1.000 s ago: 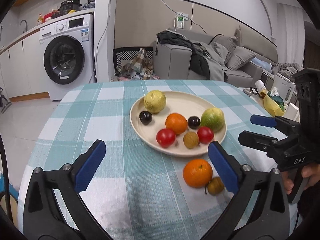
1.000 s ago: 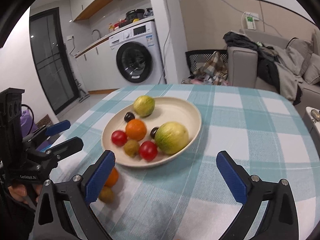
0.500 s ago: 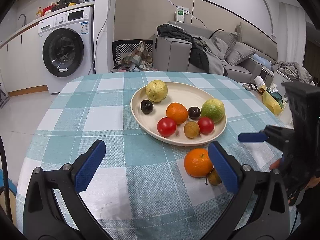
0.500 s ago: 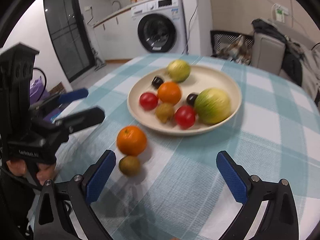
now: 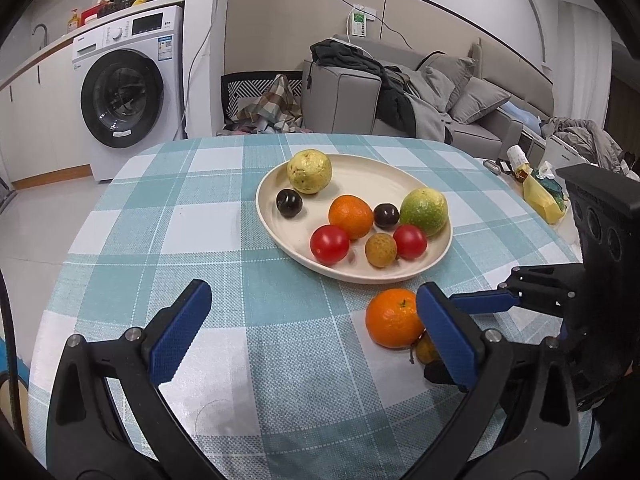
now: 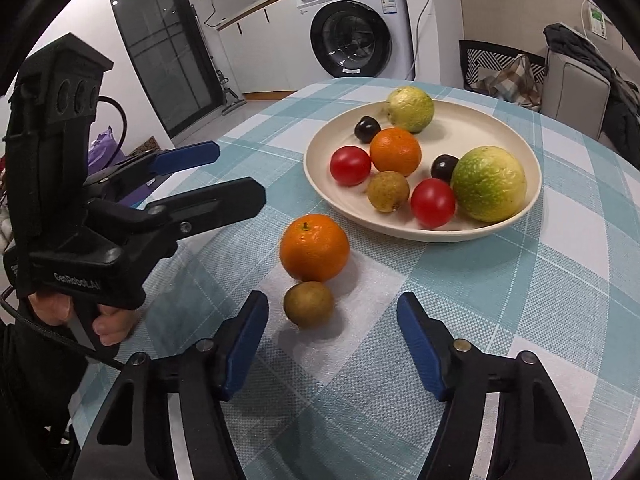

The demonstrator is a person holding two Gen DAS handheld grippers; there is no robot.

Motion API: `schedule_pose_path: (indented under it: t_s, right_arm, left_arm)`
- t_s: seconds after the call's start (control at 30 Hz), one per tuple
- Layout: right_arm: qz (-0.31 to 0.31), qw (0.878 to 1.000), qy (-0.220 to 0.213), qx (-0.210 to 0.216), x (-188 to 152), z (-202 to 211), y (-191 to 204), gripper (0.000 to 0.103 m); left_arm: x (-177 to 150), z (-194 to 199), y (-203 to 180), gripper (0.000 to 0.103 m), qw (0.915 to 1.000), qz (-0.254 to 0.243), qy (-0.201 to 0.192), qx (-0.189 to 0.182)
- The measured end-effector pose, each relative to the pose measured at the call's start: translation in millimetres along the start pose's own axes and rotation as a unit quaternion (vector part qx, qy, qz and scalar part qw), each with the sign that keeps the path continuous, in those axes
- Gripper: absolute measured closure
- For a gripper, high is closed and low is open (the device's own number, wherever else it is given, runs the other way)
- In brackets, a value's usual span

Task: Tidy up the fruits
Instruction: 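Grasp the small brown kiwi with the right tool while the left tool grasps the mandarin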

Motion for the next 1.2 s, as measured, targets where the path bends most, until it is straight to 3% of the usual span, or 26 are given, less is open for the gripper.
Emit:
schedule_pose_path:
  t_s: [0.4, 0.73, 1.03, 1.2]
  right_arm:
    - [0.021, 1.000, -0.004, 0.010, -1.5, 1.5, 10.4, 0.075]
    - [0.029, 0.999, -0.024, 0.004, 1.8, 9.0, 8.1, 0.075]
    - [-0.042, 0.995, -0.067, -0.058, 19.5, 20.3, -37.8, 0.075]
    - [-0.085, 0.991, -0.080, -0.070, 25.5, 22.9, -58.9, 0.075]
  left_arm:
    - [-3.6, -5.3, -1.0, 0.001, 0.9999, 0.002, 0.009, -0.007]
    - [-6.8, -8.6, -1.4, 0.001, 0.9998, 0.008, 0.016, -0.012]
    - [-16.9, -20.7, -15.6, 0.001, 0.9975, 0.014, 0.050, -0.048]
    - [-22.7, -29.6, -29.6, 0.001, 0.9958, -0.003, 0.070, -0.059]
Point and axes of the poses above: each gripper's, at about its wrist camera, not at the fingertips, and z roughly against the way its jaws point, y to its left, x to its top, the point moved 9 cm from there along -z, roughly the way its jaws point, and after that the axes turned 14 degrees about -x, right-handed, at the moved point
